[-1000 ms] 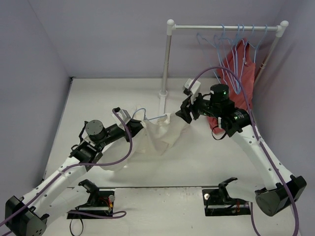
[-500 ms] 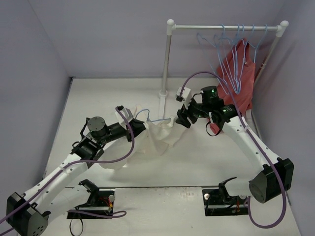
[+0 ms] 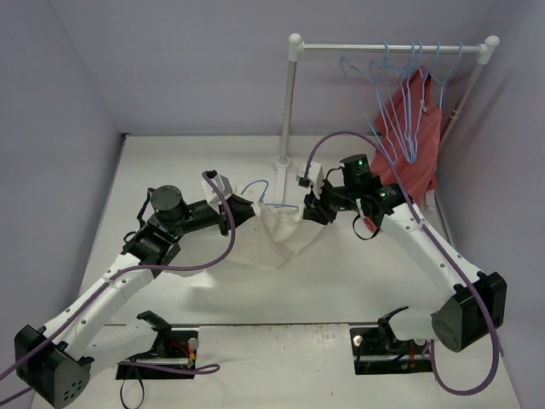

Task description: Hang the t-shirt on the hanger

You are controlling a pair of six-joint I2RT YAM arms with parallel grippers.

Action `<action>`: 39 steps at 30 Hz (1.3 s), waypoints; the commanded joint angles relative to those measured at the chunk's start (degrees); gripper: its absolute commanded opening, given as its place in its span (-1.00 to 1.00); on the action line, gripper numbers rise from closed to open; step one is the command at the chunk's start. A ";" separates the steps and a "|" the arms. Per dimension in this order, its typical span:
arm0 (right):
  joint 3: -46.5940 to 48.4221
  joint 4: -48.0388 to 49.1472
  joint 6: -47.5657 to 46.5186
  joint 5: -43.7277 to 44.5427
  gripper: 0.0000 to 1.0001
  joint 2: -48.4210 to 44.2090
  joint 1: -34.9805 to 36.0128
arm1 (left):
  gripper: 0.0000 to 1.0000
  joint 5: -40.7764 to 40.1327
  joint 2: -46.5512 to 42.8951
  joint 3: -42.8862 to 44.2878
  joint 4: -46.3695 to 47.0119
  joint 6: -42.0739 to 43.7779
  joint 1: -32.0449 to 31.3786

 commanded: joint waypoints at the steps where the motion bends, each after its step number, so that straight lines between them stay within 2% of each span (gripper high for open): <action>1: 2.77 3.45 1.95 -2.91 -0.58 -1.95 1.24 | -1.00 5.05 0.25 4.90 2.73 1.47 -0.31; 4: 3.11 3.45 2.30 -3.22 -0.51 -2.58 1.66 | -1.00 6.24 0.75 5.58 2.72 1.23 -0.31; 11: 4.54 3.54 2.99 -4.54 -0.54 -3.83 2.30 | -1.00 7.90 1.44 6.11 2.72 0.90 -0.31; 16: 4.59 3.47 3.03 -4.99 -0.79 -4.11 2.39 | -1.00 7.90 1.19 6.45 2.65 1.08 -0.31; 17: 4.44 3.54 3.04 -5.20 -0.98 -4.18 2.39 | -1.00 7.89 1.05 6.62 2.32 1.31 -0.31; 19: 4.28 3.54 3.37 -5.20 -1.00 -4.18 2.47 | -1.00 7.64 0.97 7.03 1.40 1.89 -0.22; 27: 5.92 3.54 4.24 -3.79 -1.00 -8.07 2.39 | -0.98 2.53 -2.14 10.47 -13.18 9.57 2.02; 31: 8.38 3.54 5.19 -3.73 -1.00 -9.66 2.37 | -0.79 -0.49 -4.39 11.97 -19.34 13.03 4.33; 39: 11.54 3.54 5.92 -1.80 -1.00 -12.08 2.29 | -0.59 -5.47 -6.05 14.23 -28.99 17.95 8.10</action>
